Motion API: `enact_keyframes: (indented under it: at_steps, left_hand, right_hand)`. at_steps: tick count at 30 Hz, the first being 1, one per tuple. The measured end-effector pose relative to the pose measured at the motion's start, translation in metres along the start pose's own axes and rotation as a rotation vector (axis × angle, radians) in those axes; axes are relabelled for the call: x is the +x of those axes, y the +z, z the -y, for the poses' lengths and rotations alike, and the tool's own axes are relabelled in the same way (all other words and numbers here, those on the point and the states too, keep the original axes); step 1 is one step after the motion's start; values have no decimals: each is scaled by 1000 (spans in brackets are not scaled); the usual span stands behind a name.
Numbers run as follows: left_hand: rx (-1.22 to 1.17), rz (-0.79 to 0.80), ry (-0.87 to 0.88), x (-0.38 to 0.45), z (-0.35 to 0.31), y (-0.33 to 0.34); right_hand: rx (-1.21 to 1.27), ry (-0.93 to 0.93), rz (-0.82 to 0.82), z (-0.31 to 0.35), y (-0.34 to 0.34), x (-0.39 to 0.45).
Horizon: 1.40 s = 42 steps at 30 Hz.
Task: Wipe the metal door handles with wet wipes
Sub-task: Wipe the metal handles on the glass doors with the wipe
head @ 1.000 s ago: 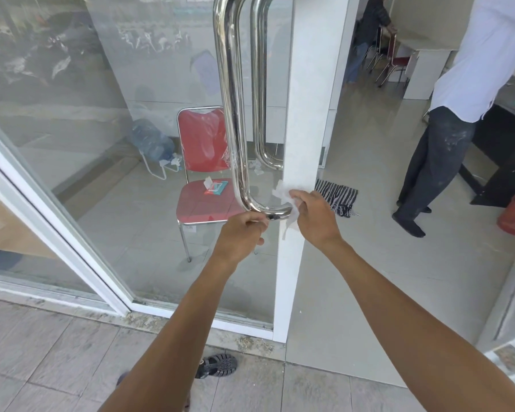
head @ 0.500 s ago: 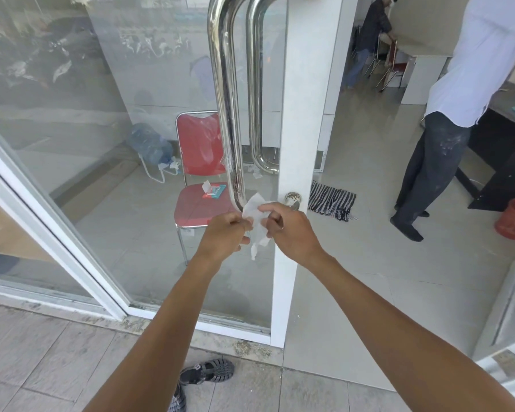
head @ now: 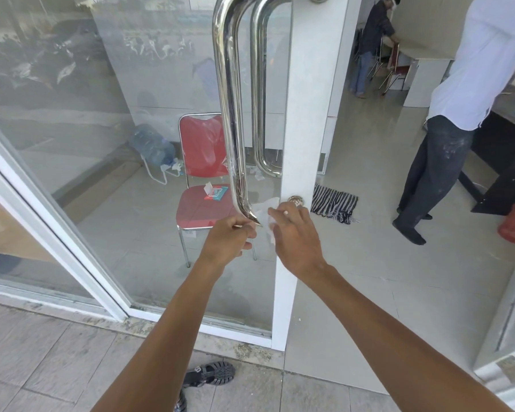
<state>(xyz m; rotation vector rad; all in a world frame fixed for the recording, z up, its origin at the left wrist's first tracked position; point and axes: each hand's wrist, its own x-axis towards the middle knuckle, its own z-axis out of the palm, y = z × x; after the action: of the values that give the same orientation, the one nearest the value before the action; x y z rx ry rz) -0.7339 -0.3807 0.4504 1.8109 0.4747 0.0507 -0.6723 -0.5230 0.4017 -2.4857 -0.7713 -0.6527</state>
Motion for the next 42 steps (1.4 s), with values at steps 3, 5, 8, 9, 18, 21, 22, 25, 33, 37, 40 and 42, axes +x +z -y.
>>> enact_keyframes:
  at_steps: [3, 5, 8, 9, 18, 21, 22, 25, 33, 37, 40, 42]
  left_hand:
    - [-4, 8, 1, 0, 0, 1]
    - [-1, 18, -2, 0, -1, 0]
    - [15, 48, -29, -2, -6, 1]
    - [13, 56, -41, -2, -8, 2]
    - [-147, -74, 103, -1, -10, 23]
    - [-126, -80, 153, -2, -11, 25]
    - [-108, -65, 163, -4, -11, 25]
    - [-39, -29, 185, -6, -9, 26]
    - [-115, -134, 122, -8, -3, 13]
    - [-120, -149, 112, -10, 1, 7]
    - [-111, -156, 98, -12, 4, 5]
    - [-111, -165, 91, -12, 5, 3]
  right_hand:
    - [110, -10, -43, 14, 7, 1]
    - [181, -6, -50, 18, 8, 3]
    - [318, 45, -32, 23, 7, -3]
    - [365, 74, -44, 24, 7, -7]
    - [876, 557, -228, 32, -10, -29]
    - [1071, 766, -146, 29, -20, -20]
    - [1099, 782, -100, 27, -22, -19]
    - [1029, 713, -50, 24, -24, -14]
    - [646, 555, -247, -12, -36, 22]
    - [353, 436, -40, -31, -26, 30]
    - [138, 269, 22, -36, -14, 18]
    - [96, 207, -45, -32, -11, 11]
